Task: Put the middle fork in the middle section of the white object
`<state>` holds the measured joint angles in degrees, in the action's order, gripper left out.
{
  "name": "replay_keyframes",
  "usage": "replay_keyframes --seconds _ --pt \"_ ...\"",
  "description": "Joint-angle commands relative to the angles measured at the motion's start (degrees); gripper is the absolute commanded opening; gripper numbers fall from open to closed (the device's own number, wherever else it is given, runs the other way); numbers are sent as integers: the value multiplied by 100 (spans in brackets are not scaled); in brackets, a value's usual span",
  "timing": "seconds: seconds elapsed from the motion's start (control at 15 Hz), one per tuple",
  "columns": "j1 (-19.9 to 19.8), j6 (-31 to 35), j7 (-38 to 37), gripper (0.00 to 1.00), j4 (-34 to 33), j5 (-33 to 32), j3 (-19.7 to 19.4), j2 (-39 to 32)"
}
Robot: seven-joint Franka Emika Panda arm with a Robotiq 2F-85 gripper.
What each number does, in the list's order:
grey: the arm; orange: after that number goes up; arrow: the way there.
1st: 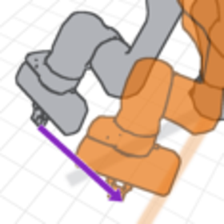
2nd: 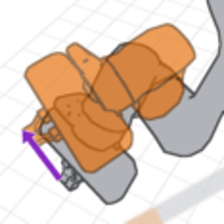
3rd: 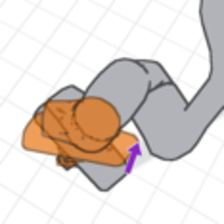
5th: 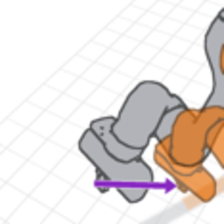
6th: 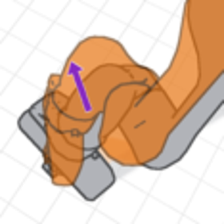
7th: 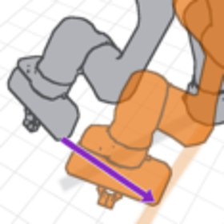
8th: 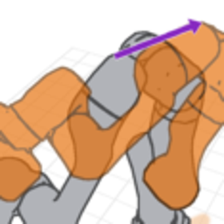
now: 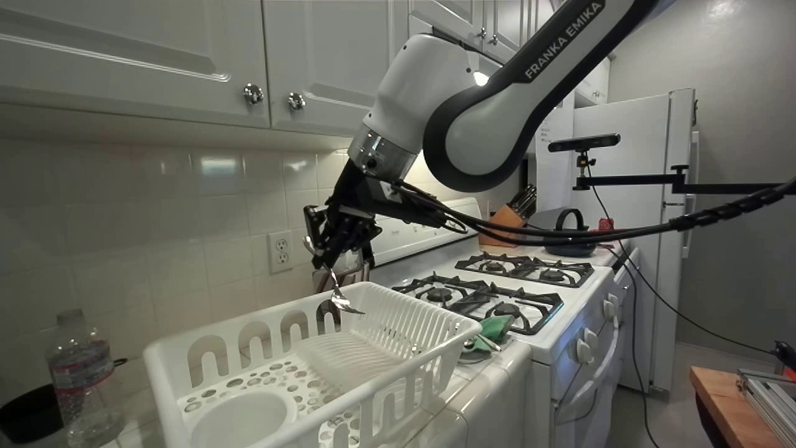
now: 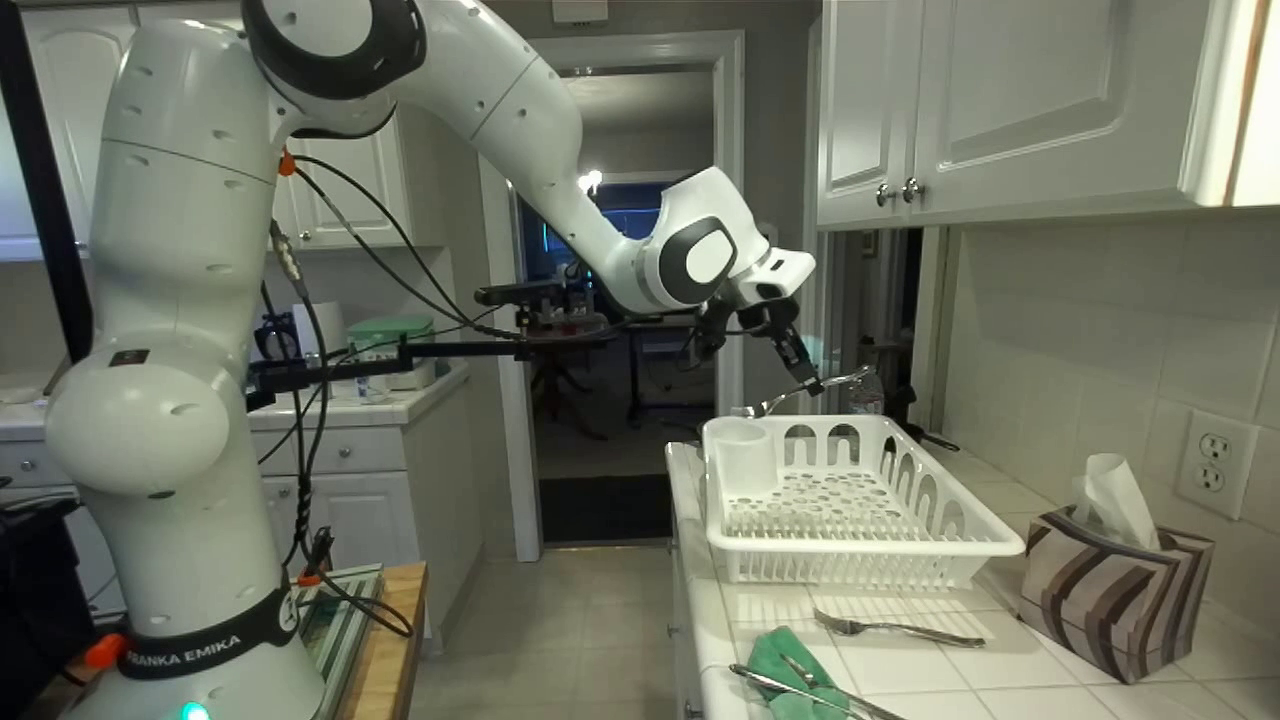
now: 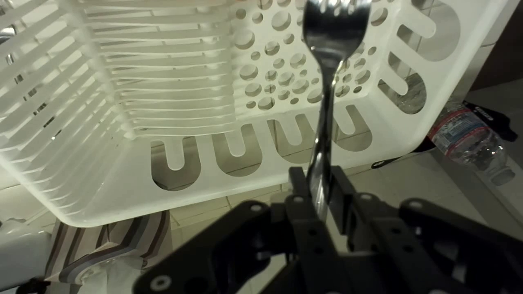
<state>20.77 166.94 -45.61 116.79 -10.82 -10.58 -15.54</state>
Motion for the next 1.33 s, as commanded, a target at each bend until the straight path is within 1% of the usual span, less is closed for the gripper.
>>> replay_keyframes --seconds 0.0,0.07,0.13,0.2,0.33,0.4,0.53,0.73,0.8,1.0,1.27 --pt "0 0 0 18 0 0 0 0" --pt "0 0 0 4 0 0 0 0" --pt "146 48 -275 4 -86 -239 -199 -79" --pt "198 92 -348 4 -120 -279 -251 -108" --pt "415 212 -604 4 -190 -519 -492 -156" --pt "478 259 -667 4 -204 -555 -533 -158" --pt "741 368 -991 4 -277 -787 -773 -215" --pt "1293 485 -1750 4 -416 -1206 -1288 -387" --pt "1448 513 -1930 4 -452 -1296 -1418 -444" --pt "2030 616 -2552 4 -629 -1651 -1968 -728" --pt "2876 799 -3288 4 -906 -2011 -2836 -1175"
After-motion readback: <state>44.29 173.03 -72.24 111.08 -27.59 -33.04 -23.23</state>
